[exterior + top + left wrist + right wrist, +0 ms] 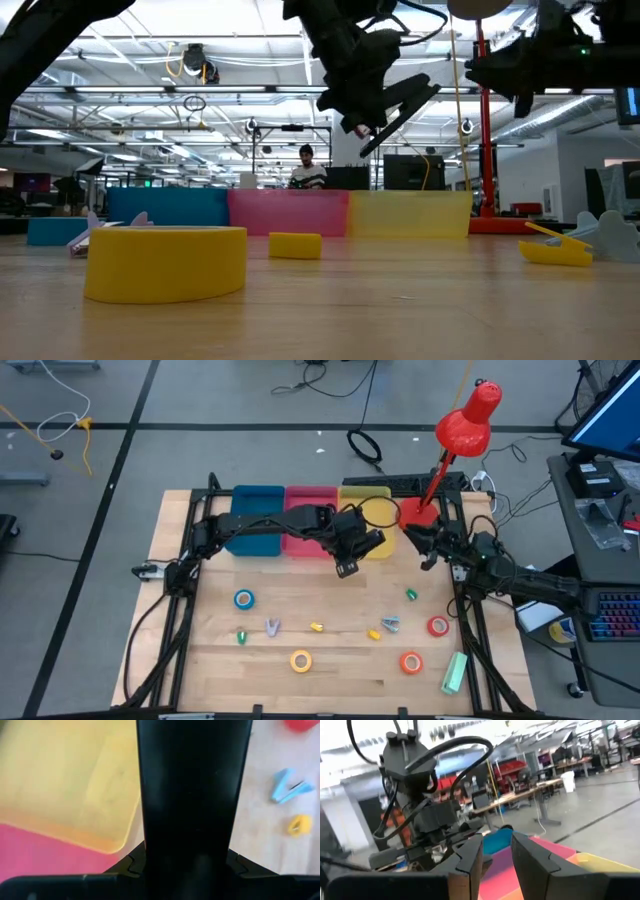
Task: Pick and place Stapler, Stapler remover, tape
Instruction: Put the large black stapler into the yellow bin
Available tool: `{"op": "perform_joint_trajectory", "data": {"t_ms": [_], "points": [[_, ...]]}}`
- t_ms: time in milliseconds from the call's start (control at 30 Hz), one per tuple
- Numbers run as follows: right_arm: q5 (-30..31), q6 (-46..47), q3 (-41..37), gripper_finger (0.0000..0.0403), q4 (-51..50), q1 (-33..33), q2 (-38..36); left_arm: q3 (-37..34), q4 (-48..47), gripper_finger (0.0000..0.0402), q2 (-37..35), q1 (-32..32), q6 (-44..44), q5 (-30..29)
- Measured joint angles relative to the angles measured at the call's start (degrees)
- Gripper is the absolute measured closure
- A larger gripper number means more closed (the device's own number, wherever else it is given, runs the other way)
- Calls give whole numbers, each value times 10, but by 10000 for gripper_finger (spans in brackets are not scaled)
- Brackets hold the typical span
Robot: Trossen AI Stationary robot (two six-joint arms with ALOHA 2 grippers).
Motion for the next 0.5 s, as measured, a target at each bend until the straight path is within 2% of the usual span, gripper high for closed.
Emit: {"op": "perform_joint_trajectory", "data": {"t_ms": [133, 300, 500], "points": [[-3, -41, 65, 293, -84, 0, 76, 0, -29, 274, 0, -7, 12, -28], [-6, -117, 153, 257, -169, 0, 167, 0, -63, 274, 0, -17, 17, -42], [-83, -180, 240, 212, -227, 0, 227, 0, -96, 274, 0, -22, 17, -83]]}}
